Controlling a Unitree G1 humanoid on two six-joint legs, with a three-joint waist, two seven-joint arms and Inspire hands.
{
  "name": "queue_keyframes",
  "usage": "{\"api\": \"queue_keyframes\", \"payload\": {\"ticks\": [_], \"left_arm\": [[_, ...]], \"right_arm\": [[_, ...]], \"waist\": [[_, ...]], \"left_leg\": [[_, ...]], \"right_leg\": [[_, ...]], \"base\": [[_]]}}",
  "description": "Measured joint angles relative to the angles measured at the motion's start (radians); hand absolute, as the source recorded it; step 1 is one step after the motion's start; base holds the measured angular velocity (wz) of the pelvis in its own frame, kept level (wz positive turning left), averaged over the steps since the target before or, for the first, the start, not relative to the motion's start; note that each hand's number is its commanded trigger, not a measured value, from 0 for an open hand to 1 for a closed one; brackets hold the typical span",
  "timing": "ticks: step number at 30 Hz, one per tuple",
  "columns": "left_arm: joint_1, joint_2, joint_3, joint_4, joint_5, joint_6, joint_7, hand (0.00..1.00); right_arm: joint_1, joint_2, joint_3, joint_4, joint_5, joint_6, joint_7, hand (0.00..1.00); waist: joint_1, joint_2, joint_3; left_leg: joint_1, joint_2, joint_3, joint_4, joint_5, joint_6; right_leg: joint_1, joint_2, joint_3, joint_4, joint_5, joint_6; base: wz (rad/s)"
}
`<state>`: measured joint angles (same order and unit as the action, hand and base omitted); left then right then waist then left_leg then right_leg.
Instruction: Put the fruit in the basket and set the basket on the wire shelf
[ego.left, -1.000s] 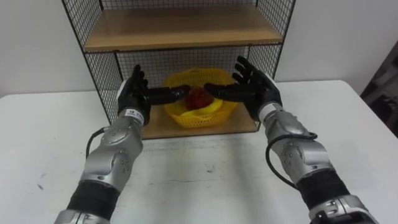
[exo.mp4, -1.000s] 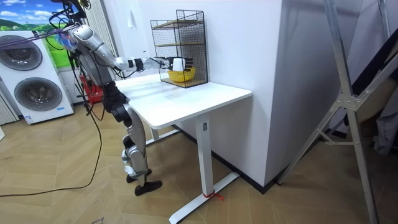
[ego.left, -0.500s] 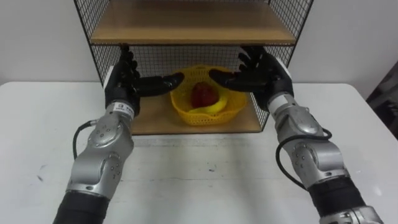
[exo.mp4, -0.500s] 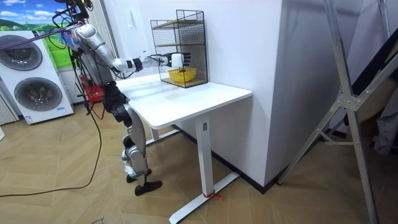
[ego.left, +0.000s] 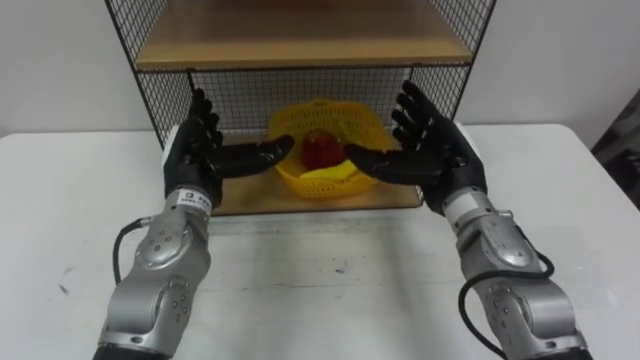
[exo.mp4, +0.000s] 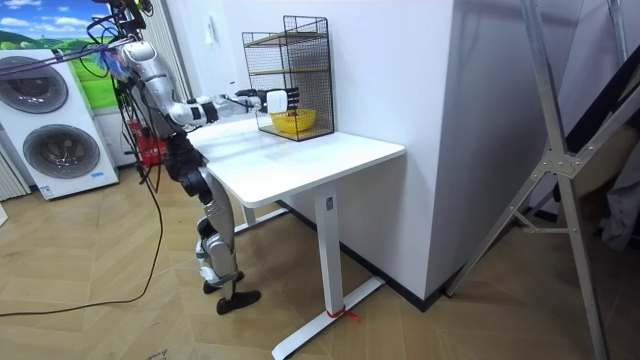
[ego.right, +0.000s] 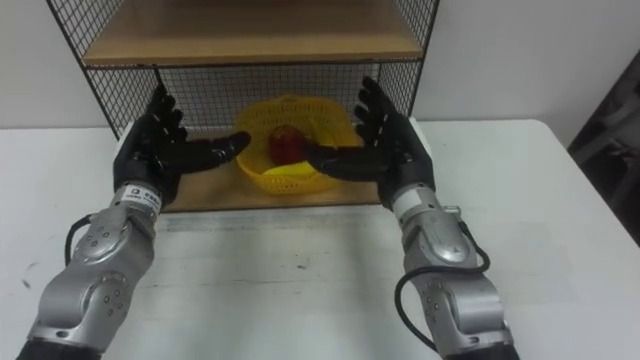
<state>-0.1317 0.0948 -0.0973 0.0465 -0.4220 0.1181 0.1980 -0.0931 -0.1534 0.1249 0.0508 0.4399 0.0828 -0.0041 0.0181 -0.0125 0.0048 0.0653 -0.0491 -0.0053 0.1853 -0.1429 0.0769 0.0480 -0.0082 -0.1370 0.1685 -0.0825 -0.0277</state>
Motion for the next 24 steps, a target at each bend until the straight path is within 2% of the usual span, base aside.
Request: {"api": "queue_keyframes", "payload": {"ticks": [4,7,11,12,15,16,18,21,24], "left_arm": [[0.061,0.001,-0.026,-0.044,0.001,-0.045,-0.055,0.00],[0.116,0.003,-0.035,-0.045,0.001,-0.054,-0.088,0.00],[0.221,0.015,-0.035,-0.050,0.003,-0.055,-0.123,0.00],[0.231,0.016,-0.035,-0.050,0.003,-0.055,-0.126,0.00],[0.283,0.026,-0.034,-0.111,0.035,-0.062,-0.140,0.00],[0.292,0.028,-0.035,-0.127,0.047,-0.071,-0.145,0.00],[0.312,0.033,-0.033,-0.167,0.078,-0.122,-0.165,0.00],[0.330,0.036,-0.032,-0.207,0.082,-0.160,-0.175,0.00],[0.348,0.038,-0.023,-0.236,0.082,-0.177,-0.181,0.00]], "right_arm": [[0.029,-0.002,0.000,-0.010,-0.002,-0.012,0.035,0.00],[0.068,-0.001,0.000,-0.029,-0.021,-0.020,0.053,0.00],[0.184,-0.001,0.001,-0.096,-0.071,-0.029,0.097,0.00],[0.196,-0.001,0.001,-0.095,-0.074,-0.029,0.103,0.00],[0.237,0.000,-0.002,-0.110,-0.095,-0.034,0.119,0.00],[0.244,-0.001,-0.002,-0.118,-0.101,-0.043,0.118,0.00],[0.272,-0.001,-0.012,-0.148,-0.121,-0.081,0.118,0.00],[0.299,-0.001,-0.036,-0.188,-0.132,-0.119,0.116,0.00],[0.324,-0.002,-0.043,-0.224,-0.130,-0.144,0.118,0.00]], "waist": [[-0.008,0.002,-0.0012],[-0.010,0.002,-0.0019],[-0.012,-0.001,-0.0024],[-0.012,-0.002,-0.0032],[-0.015,-0.008,-0.0068],[-0.015,-0.008,-0.0068],[-0.016,-0.007,-0.0064],[-0.016,0.000,-0.0042],[-0.015,0.007,-0.0037]], "left_leg": [[0.003,0.000,-0.001,0.000,0.000,0.000],[0.004,0.000,0.001,-0.001,0.000,0.000],[0.010,0.000,0.004,-0.002,0.000,0.000],[0.011,0.000,0.004,-0.002,-0.001,-0.001],[0.007,0.002,0.009,0.003,-0.008,-0.006],[0.006,0.002,0.010,0.003,-0.009,-0.006],[0.003,0.002,0.006,0.004,-0.009,-0.006],[0.001,0.001,0.002,0.005,-0.009,-0.006],[-0.001,0.001,0.001,0.005,-0.009,-0.006]], "right_leg": [[0.003,0.000,0.000,0.001,-0.001,0.001],[0.002,0.001,0.001,0.001,-0.003,0.003],[0.001,0.001,0.003,0.000,-0.006,0.005],[0.001,0.001,0.005,0.001,-0.006,0.005],[0.001,0.002,0.006,0.001,-0.008,0.006],[0.001,0.002,0.006,0.001,-0.008,0.006],[0.001,0.002,0.002,-0.001,-0.008,0.006],[0.001,0.001,-0.002,-0.002,-0.009,0.007],[-0.001,0.001,-0.001,-0.001,-0.010,0.007]], "base": [[0.01],[0.00],[-0.02],[-0.06],[-0.04],[0.03],[0.04],[0.05],[0.00]]}}
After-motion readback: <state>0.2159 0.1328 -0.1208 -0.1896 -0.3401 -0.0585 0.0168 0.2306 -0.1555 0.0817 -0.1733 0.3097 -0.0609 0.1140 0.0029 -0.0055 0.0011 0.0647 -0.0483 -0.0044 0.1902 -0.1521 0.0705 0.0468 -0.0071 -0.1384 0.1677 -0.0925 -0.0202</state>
